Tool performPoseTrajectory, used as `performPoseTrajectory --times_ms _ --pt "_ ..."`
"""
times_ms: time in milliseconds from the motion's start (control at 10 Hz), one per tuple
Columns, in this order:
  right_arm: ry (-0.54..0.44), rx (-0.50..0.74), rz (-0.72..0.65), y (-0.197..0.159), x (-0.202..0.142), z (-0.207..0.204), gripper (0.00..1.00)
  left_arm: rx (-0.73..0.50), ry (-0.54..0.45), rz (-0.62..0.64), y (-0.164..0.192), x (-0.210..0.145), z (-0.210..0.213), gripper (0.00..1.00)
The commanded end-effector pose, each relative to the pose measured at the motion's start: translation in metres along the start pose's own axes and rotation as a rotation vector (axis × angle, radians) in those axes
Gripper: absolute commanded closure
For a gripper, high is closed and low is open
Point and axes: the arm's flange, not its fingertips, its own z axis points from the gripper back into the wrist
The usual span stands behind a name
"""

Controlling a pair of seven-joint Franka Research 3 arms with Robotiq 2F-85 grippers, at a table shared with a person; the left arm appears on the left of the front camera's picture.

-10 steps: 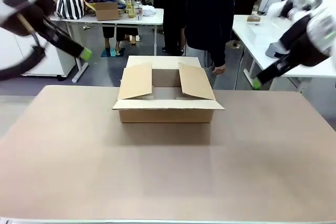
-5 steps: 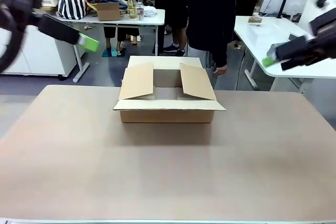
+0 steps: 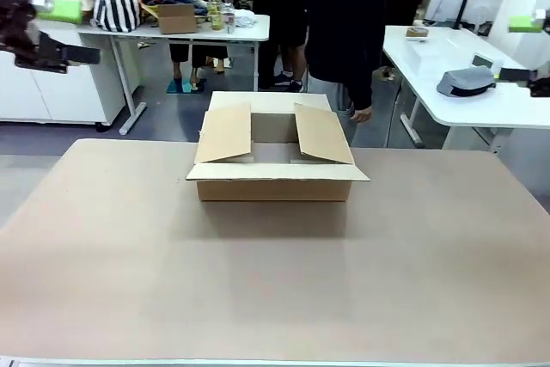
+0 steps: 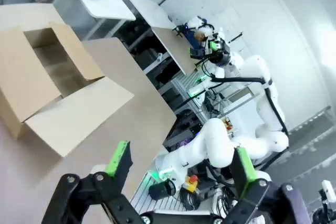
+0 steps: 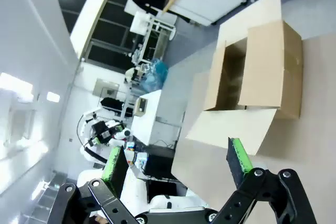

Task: Pack the gift set into the box.
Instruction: Place both hands on the side flaps of the Package Box and spread them outward.

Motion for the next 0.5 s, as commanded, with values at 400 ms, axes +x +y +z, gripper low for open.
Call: performPoseTrajectory --times_ms 400 --pt "0.065 -0.117 0.127 0.009 -0.0052 -0.009 0.0 0.047 0.055 -0.129 -0.0108 0.0022 -0.0103 0.0"
